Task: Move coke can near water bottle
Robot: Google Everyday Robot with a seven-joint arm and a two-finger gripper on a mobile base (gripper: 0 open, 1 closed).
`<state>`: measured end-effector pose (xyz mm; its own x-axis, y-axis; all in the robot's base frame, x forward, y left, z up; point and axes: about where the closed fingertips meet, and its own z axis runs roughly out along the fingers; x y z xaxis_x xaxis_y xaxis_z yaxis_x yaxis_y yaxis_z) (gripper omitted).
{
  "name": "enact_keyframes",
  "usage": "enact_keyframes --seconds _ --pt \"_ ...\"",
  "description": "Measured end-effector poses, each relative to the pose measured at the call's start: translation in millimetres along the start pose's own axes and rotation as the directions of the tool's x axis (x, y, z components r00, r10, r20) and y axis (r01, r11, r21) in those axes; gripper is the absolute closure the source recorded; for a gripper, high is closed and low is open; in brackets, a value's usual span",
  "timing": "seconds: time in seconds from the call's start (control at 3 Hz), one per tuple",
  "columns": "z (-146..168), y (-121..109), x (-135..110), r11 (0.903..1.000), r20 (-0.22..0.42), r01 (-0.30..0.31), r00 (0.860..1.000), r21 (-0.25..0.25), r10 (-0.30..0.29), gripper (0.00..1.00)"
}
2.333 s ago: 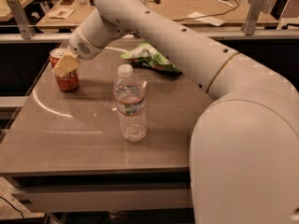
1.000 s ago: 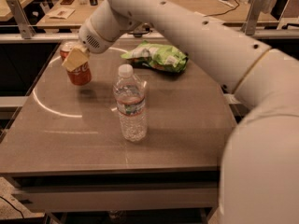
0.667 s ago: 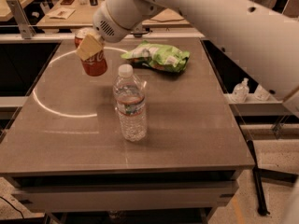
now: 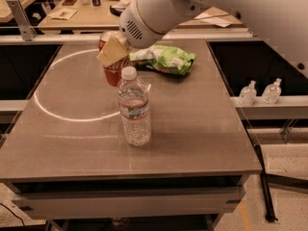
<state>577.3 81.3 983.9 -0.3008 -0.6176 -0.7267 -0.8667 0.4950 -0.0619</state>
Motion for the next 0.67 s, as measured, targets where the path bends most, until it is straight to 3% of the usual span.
enact_keyframes --seconds 0.33,0.67 --pt "-12 18 45 0.9952 -0.047 -0.092 0.995 -0.034 0.09 1.0" --pt "-11 26 74 0.9868 -0.083 -0.148 0.986 -0.066 0.142 1.0"
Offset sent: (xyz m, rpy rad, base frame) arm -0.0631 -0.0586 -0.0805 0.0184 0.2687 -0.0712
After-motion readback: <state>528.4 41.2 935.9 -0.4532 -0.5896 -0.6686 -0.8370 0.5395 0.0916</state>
